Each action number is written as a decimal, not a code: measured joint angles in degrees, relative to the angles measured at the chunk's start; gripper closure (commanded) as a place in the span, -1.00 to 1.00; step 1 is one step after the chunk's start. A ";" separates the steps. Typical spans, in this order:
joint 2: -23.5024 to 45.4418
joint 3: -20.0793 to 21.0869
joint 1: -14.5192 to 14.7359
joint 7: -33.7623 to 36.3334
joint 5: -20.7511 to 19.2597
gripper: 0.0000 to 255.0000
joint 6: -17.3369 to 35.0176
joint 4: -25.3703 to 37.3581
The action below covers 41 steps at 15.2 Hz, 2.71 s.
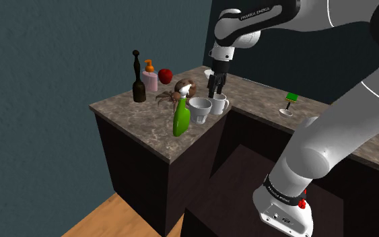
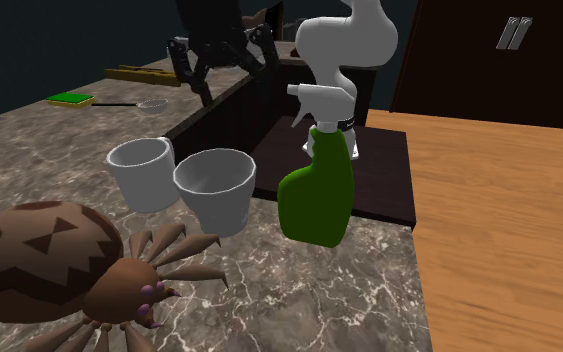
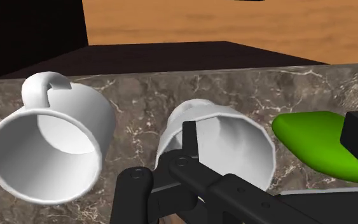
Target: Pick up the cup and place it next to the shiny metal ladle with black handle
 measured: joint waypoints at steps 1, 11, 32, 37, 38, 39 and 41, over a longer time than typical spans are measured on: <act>2.08 -0.76 -0.07 -1.30 0.42 -1.00 1.02 1.06; 21.36 -4.36 -0.89 -11.42 7.56 -1.00 7.90 12.39; 23.37 -4.10 -0.83 -12.46 8.81 1.00 12.63 9.57; 22.60 -4.16 -0.82 -12.03 8.34 1.00 11.06 10.39; 22.18 -4.16 -0.77 -11.76 8.14 1.00 10.36 10.73; 21.78 -4.17 -0.75 -11.55 7.93 1.00 9.67 11.05; 20.92 -4.17 -0.69 -11.10 7.51 1.00 8.37 11.59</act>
